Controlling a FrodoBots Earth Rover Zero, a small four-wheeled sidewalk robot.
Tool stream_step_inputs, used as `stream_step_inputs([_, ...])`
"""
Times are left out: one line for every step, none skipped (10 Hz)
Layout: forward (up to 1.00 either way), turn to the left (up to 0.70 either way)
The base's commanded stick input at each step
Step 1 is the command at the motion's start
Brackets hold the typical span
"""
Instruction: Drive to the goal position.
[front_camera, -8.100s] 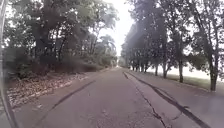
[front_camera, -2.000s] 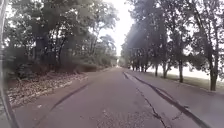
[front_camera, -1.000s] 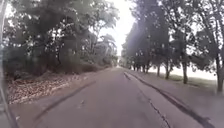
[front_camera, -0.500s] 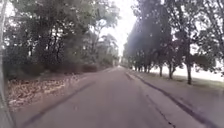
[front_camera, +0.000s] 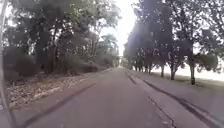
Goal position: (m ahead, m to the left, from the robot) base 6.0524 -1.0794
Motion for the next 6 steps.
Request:
stream_step_inputs([0.70, 0.00])
stream_step_inputs([0.70, 0.00])
stream_step_inputs([0.70, 0.00])
stream_step_inputs([0.70, 0.00])
stream_step_inputs([0.70, -0.01])
stream_step_inputs([0.70, -0.05])
